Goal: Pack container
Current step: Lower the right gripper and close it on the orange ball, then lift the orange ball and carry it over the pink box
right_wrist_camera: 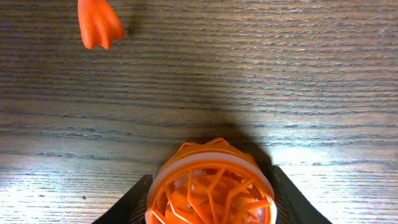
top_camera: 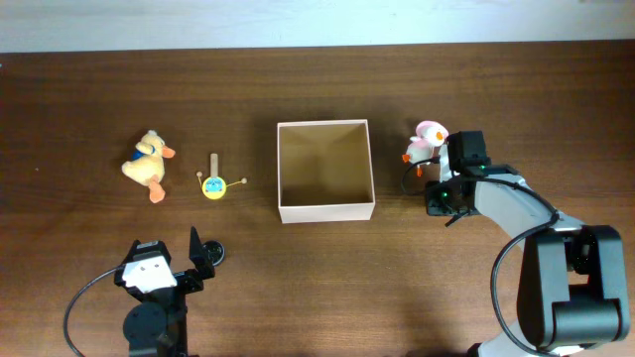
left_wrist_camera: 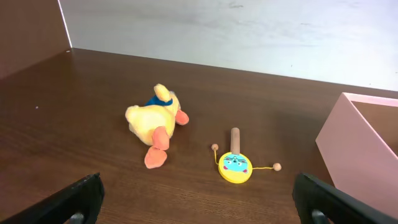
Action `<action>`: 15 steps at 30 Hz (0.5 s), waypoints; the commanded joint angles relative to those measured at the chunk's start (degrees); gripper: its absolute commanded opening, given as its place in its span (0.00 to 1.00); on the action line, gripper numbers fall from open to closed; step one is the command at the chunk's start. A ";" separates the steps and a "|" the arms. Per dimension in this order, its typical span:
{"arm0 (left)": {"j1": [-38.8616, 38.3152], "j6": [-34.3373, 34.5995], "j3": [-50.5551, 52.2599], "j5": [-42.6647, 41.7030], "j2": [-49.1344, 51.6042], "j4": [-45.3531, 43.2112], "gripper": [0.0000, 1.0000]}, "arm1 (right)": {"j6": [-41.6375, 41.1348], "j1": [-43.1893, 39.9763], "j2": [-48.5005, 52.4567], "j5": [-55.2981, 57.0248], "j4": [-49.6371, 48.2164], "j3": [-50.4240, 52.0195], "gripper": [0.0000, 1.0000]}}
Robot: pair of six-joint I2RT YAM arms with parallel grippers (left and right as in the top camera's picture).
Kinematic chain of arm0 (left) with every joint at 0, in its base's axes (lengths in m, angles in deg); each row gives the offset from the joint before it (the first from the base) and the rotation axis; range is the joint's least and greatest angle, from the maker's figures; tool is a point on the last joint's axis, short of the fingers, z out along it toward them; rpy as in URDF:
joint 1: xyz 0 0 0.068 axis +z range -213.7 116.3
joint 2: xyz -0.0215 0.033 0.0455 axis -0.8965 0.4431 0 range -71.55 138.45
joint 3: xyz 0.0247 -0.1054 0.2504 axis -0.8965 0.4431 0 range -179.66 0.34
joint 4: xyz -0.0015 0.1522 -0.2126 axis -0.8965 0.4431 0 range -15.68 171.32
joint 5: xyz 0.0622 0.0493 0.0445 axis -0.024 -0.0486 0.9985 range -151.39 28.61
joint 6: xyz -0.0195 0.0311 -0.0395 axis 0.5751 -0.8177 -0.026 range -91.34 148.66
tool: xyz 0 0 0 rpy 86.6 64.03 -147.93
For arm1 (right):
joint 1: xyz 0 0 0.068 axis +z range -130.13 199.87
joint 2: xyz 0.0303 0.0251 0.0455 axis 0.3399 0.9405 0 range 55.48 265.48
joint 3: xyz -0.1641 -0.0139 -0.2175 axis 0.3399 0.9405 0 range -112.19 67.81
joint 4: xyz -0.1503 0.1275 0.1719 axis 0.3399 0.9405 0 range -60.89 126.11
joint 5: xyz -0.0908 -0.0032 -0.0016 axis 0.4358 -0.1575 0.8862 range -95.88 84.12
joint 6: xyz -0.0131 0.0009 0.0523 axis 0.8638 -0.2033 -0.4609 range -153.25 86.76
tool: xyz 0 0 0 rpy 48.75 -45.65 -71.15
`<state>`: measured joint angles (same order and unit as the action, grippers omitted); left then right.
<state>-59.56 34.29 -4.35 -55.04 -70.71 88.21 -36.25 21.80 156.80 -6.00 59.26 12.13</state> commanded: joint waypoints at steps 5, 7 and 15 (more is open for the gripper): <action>-0.24 -0.52 0.37 -0.59 -0.55 -0.15 0.99 | -0.48 0.31 0.31 -0.79 3.87 -2.36 0.37; -0.24 -0.52 0.37 -0.59 -0.55 -0.15 0.99 | -0.46 0.31 0.31 -0.79 6.16 -4.68 0.35; -0.24 -0.52 0.37 -0.59 -0.55 -0.15 0.99 | -0.44 0.31 0.20 -0.79 15.85 -15.80 0.33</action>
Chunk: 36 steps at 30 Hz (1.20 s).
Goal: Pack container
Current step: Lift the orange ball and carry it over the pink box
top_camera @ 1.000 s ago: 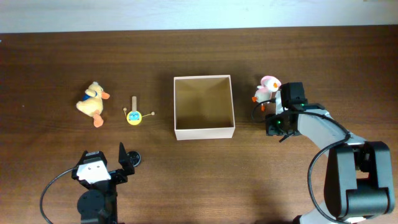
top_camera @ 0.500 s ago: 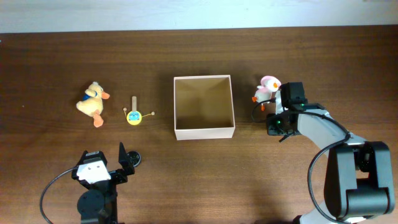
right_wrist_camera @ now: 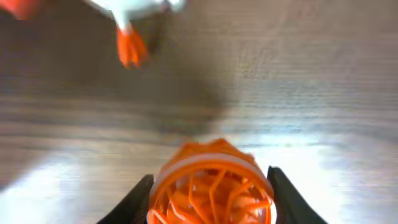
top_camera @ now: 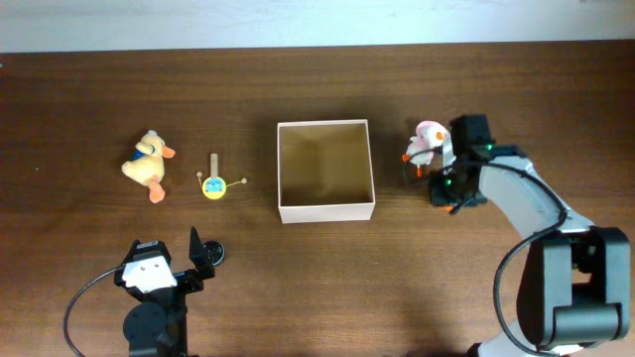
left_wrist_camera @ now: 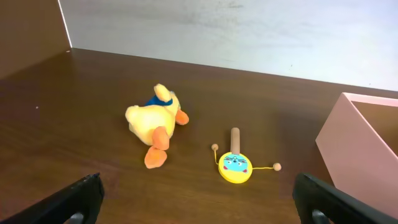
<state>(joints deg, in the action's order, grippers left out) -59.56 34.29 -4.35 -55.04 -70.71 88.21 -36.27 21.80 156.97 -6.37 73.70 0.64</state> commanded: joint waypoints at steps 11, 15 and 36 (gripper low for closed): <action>-0.24 -0.52 0.37 -0.59 -0.55 -0.15 0.99 | -0.22 2.69 0.02 1.55 14.91 -23.34 0.33; -0.24 -0.52 0.37 -0.59 -0.55 -0.15 0.99 | -0.24 6.01 0.02 2.10 15.85 -28.35 0.33; -0.24 -0.52 0.37 -0.59 -0.55 -0.15 0.99 | -1.84 26.56 7.85 9.33 -2.82 -29.99 0.33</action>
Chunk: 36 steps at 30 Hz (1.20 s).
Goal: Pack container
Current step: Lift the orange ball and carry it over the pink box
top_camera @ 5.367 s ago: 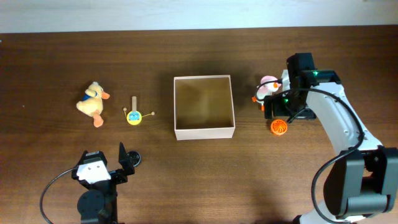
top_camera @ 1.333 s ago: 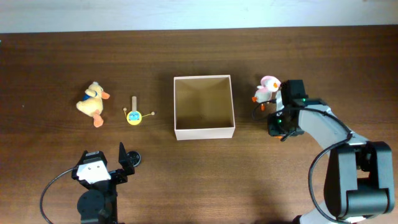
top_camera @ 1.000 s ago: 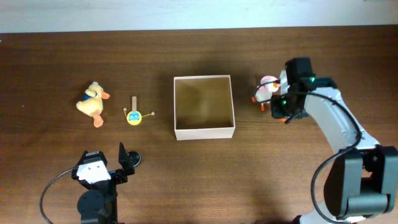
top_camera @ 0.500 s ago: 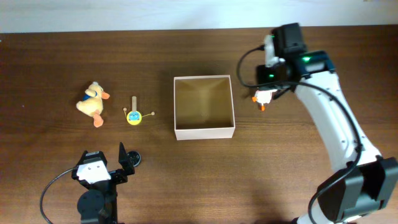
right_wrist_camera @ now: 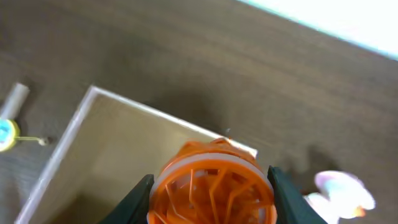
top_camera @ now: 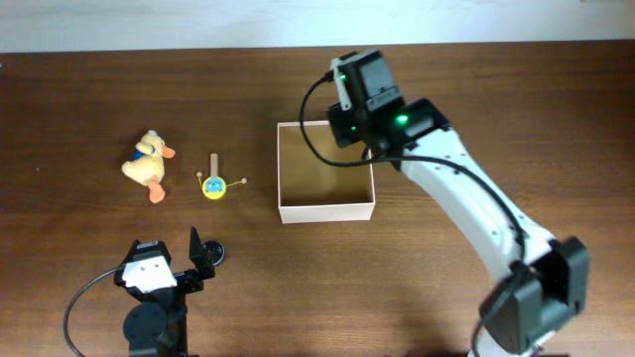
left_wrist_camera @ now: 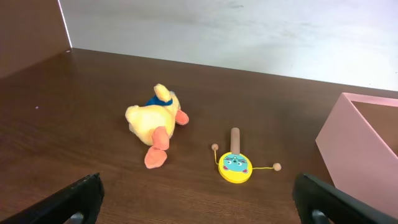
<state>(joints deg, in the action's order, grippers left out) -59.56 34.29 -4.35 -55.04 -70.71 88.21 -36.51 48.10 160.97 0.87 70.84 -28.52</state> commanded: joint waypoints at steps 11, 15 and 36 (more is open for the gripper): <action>-0.24 -0.52 0.37 -0.59 -0.55 -0.15 0.99 | -1.95 0.26 11.13 1.46 0.70 -0.81 0.31; -0.24 -0.52 0.37 -0.59 -0.55 -0.15 0.99 | -1.92 0.22 12.59 1.49 0.66 -0.76 0.31; -0.24 -0.52 0.37 -0.59 -0.55 -0.15 0.99 | -1.70 -0.59 17.38 2.12 -0.59 -0.74 0.31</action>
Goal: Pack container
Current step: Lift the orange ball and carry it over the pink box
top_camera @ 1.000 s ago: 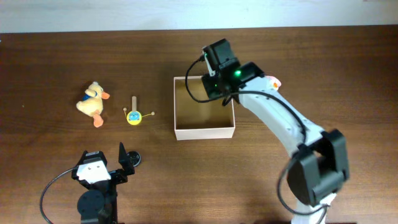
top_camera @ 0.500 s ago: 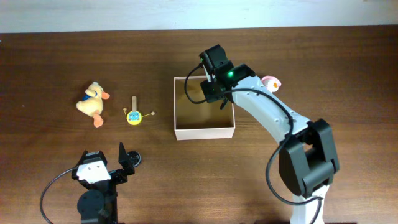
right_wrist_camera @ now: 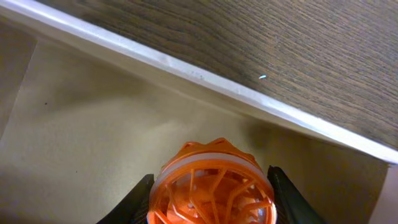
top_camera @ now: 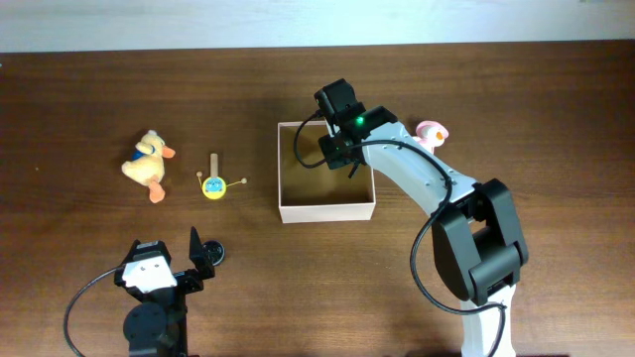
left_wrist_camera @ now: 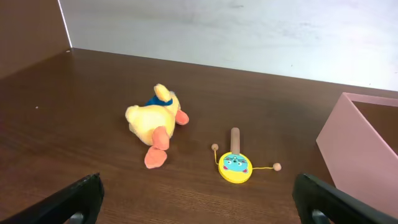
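An open white box (top_camera: 326, 210) stands mid-table. My right gripper (right_wrist_camera: 211, 196) is lowered inside it near the back right corner, shut on an orange ball with a lattice shell (right_wrist_camera: 211, 186). In the overhead view the right gripper (top_camera: 342, 149) hides the ball. A yellow plush duck (left_wrist_camera: 154, 119) and a yellow rattle drum with a wooden handle (left_wrist_camera: 234, 163) lie left of the box (left_wrist_camera: 360, 149). A pink and white plush toy (top_camera: 432, 132) lies right of it. My left gripper (left_wrist_camera: 198, 202) is open, low near the front edge, with nothing between its fingers.
A pale wall (left_wrist_camera: 249, 31) runs along the table's far edge. The right arm (top_camera: 427, 188) reaches across the box's right wall from the front right. The box's back wall (right_wrist_camera: 205, 78) is close behind the ball.
My right gripper has come down from above the box's back right corner into the box, still shut on the orange ball. The left arm and the toys on the left have not moved.
My right gripper was shut on the orange ball low at the table right of the box, beside the pink plush toy. Then it held the ball lifted there, then high over the box's back edge, and now inside the box.
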Action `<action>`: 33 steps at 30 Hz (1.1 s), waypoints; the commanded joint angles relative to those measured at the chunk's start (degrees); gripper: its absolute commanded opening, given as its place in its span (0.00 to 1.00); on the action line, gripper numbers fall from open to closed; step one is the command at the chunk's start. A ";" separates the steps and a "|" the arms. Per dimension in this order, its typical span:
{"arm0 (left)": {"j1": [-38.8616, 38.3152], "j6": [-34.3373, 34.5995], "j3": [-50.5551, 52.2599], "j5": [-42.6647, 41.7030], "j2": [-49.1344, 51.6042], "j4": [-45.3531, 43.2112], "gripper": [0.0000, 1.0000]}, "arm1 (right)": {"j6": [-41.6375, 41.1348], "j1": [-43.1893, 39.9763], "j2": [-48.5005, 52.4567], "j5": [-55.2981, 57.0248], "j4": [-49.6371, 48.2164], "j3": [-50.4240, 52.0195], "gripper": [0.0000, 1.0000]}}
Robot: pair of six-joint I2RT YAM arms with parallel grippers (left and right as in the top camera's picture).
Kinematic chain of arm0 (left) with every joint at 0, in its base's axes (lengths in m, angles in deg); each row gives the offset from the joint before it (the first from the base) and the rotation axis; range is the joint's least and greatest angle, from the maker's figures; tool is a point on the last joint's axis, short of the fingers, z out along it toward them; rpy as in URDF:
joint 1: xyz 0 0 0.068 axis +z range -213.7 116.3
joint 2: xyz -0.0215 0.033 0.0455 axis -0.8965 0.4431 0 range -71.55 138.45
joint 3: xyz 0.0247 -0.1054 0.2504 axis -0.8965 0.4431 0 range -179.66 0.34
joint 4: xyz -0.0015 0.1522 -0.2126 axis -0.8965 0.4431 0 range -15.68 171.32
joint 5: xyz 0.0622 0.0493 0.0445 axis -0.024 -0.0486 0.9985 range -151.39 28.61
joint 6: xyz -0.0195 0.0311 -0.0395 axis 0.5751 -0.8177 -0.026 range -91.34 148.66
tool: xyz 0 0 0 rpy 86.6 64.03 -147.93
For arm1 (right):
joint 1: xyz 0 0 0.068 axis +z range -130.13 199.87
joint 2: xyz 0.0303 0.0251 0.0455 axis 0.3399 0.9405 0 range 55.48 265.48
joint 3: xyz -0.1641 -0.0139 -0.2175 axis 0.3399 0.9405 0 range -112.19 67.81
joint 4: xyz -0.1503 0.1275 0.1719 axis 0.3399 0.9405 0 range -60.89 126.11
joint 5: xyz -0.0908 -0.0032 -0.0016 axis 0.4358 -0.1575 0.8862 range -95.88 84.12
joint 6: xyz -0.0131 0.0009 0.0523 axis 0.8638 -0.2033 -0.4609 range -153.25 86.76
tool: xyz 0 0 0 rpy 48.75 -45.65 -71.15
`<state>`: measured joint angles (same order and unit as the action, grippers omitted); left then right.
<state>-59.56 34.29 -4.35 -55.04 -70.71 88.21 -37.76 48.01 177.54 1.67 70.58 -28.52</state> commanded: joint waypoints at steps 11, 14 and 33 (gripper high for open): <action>-0.24 -0.52 0.37 -0.59 -0.55 -0.15 0.99 | -0.39 -1.33 0.81 1.33 -0.39 -0.74 0.31; -0.24 -0.52 0.37 -0.59 -0.55 -0.15 0.99 | -0.24 -1.31 0.81 1.33 -0.44 -0.74 0.50; -0.24 -0.52 0.37 -0.59 -0.55 -0.15 0.99 | -0.26 -0.96 0.79 -8.09 -0.81 -0.87 0.70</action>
<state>-59.56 34.29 -4.35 -55.04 -70.71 88.21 -37.74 47.03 177.58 -1.43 69.95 -28.52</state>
